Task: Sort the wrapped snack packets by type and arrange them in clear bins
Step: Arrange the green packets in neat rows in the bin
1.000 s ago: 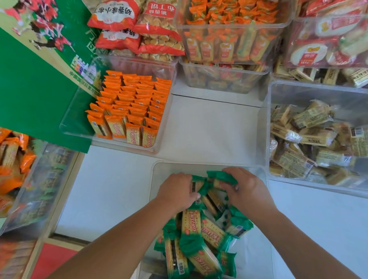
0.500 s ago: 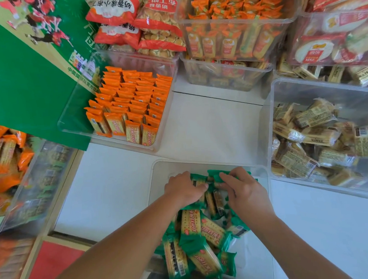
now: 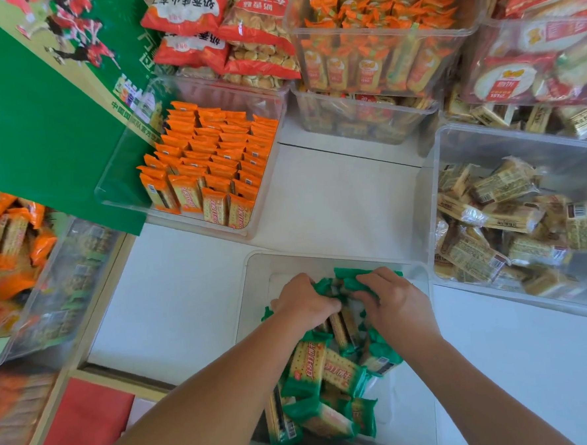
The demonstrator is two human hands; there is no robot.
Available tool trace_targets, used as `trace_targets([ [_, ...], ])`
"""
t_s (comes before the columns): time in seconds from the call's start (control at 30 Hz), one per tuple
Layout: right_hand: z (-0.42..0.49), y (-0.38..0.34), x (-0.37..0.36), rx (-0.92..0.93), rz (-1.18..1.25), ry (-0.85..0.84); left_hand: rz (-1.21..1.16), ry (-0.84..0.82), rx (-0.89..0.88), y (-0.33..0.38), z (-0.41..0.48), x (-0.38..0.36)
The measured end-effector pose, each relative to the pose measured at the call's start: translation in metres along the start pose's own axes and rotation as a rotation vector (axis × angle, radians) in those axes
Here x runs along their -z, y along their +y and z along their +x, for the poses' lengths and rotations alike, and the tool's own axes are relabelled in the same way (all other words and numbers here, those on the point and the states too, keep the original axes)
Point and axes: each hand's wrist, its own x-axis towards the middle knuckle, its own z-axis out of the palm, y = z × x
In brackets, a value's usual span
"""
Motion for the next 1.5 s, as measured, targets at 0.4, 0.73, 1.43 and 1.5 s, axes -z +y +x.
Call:
trace_targets([
  [0.4, 0.002, -0.018, 0.012, -0.02, -0.1, -0.001, -0.028, -0.051, -0.492, -0.029, -0.036, 0.021],
  [0.73, -0.01, -0.016, 0.01, -0.198, 0.077, -0.389, -0.003, -0.083, -0.529, -0.016, -0.027, 0.023],
  [1.43, -0.011, -0.011, -0.002, 0.257, -0.087, -0.099, 0.457, 0.137, -0.399, -0.046, -0.019, 0.031],
  [1.5, -0.012, -0.015, -0.003, 0.288, -0.079, -0.072, 0.387, 0.032, -0.318, -0.041, -0.016, 0.026],
])
